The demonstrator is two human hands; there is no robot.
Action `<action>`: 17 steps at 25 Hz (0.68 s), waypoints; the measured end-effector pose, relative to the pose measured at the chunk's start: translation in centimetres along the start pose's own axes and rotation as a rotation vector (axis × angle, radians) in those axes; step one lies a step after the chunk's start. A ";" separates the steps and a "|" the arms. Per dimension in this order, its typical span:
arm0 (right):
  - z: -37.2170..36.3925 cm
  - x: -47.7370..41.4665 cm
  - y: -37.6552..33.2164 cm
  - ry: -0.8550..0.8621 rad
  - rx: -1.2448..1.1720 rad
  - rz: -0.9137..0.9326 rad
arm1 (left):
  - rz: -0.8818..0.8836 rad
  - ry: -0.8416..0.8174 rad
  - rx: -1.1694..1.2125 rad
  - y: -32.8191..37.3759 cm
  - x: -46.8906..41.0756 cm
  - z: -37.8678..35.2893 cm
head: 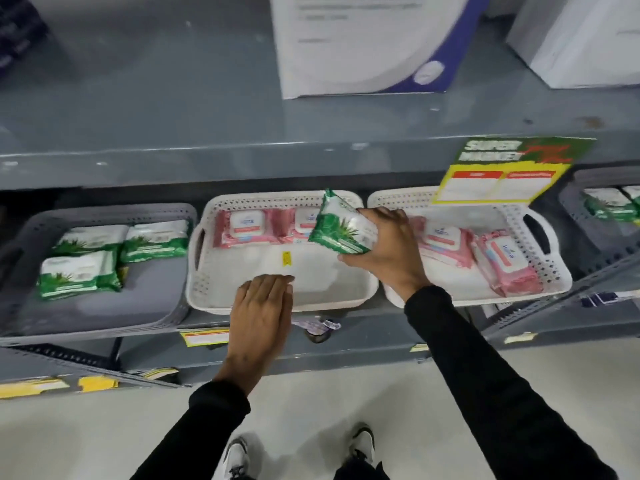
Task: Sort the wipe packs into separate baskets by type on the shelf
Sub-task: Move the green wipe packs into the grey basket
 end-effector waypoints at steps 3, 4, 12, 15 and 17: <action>-5.7 -1.2 -7.3 -0.080 0.018 0.090 | 0.059 0.049 -0.003 -6.5 0.8 2.8; -8.2 -1.6 -10.1 -0.110 0.027 0.123 | 0.081 0.062 -0.012 -9.1 1.5 3.8; -26.7 -3.0 -25.3 -0.289 0.273 0.364 | 0.245 0.091 -0.089 -25.6 8.6 6.0; -31.0 -2.8 -24.6 -0.359 0.441 0.332 | 0.192 0.070 -0.113 -26.6 9.7 5.1; -32.4 -2.5 -23.8 -0.391 0.493 0.287 | 0.190 0.055 -0.102 -26.8 9.8 4.7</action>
Point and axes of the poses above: each hand's wrist, its own x-axis away from the middle knuckle, its own z-axis out of the back of the hand, y = z × x, the point moved 3 cm from there along -x, towards the middle knuckle, and after that the axes turned 5 degrees about -x, right-handed, at the moved point
